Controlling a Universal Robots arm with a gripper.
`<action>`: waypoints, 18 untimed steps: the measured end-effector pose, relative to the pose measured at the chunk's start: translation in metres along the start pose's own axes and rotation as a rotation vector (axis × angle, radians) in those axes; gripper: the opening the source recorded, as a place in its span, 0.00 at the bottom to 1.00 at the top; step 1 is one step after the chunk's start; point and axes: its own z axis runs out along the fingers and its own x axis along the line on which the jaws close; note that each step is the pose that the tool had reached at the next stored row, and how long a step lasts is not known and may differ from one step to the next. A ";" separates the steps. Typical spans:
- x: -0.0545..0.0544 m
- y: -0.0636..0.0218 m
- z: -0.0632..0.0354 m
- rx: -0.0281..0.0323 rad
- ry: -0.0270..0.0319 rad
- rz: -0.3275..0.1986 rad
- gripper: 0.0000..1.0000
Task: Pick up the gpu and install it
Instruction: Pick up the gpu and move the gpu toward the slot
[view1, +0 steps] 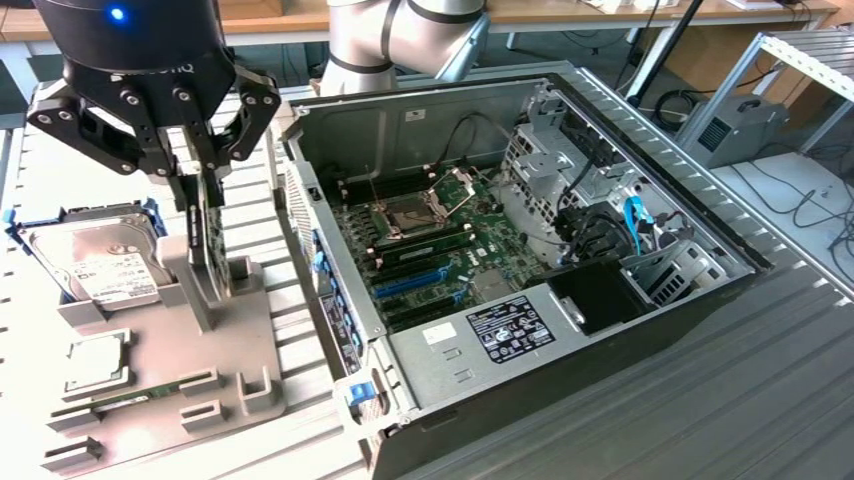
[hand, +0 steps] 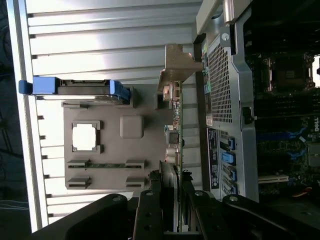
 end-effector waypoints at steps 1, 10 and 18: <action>0.000 0.0000 -0.0006 0.0000 0.0000 0.000 0.26; 0.000 0.0002 -0.0066 0.0000 0.0000 0.000 0.26; 0.000 0.0003 -0.0103 0.0000 0.0000 0.000 0.26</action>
